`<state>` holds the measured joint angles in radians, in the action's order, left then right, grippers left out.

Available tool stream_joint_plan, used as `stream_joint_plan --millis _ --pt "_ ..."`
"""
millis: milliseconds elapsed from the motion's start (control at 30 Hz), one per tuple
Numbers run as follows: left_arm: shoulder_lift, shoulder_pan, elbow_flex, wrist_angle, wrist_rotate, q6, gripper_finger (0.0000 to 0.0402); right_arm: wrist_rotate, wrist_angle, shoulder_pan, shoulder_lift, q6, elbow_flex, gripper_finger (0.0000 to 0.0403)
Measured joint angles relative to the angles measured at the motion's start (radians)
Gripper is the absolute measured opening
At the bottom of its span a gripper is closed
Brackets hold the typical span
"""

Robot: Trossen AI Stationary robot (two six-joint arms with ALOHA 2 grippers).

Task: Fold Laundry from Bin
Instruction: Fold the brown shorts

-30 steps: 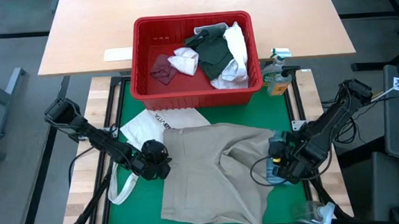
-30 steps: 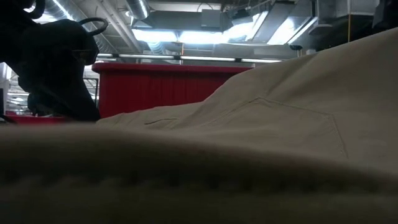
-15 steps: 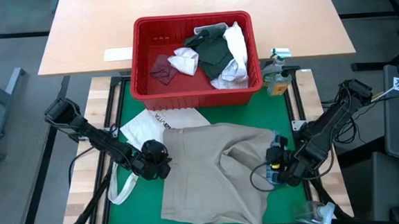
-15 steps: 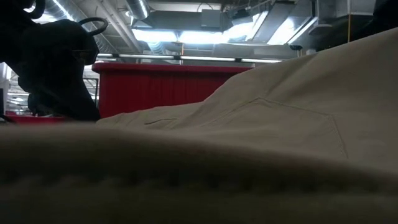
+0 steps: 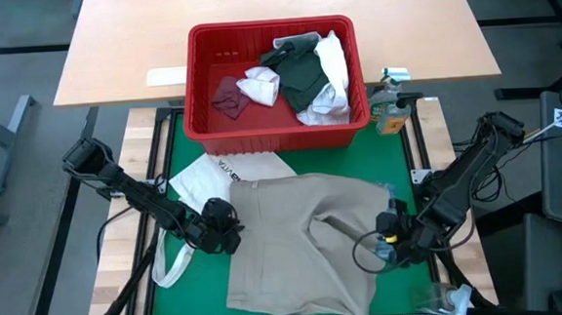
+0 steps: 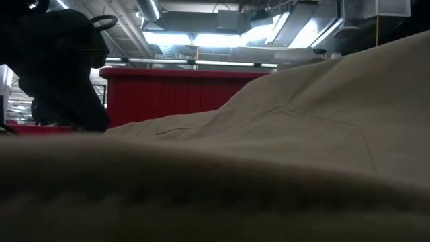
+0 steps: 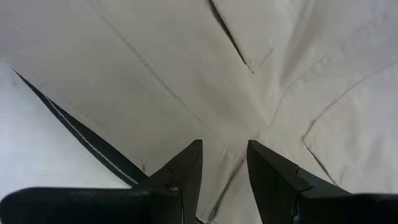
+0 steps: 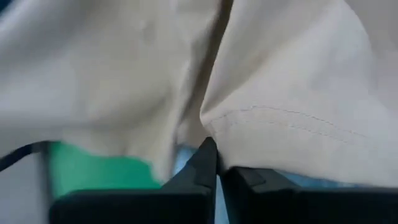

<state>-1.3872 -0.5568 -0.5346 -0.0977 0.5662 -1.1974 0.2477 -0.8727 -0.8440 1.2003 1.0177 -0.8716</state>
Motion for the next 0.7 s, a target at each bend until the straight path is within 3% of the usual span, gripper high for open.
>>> stream_joint_plan --millis 200,333,700 --pt "0.000 0.000 0.000 0.000 -0.001 0.003 0.0121 -0.279 0.038 0.000 0.000 0.040 -0.074 0.0011" --pt "0.000 0.000 0.000 0.001 -0.002 0.003 0.0121 -0.406 0.013 0.000 0.000 0.106 -0.076 0.0005" --pt "-0.069 0.001 0.000 0.032 -0.098 0.029 0.0121 -0.424 -0.082 0.000 0.000 0.157 -0.076 0.0014"
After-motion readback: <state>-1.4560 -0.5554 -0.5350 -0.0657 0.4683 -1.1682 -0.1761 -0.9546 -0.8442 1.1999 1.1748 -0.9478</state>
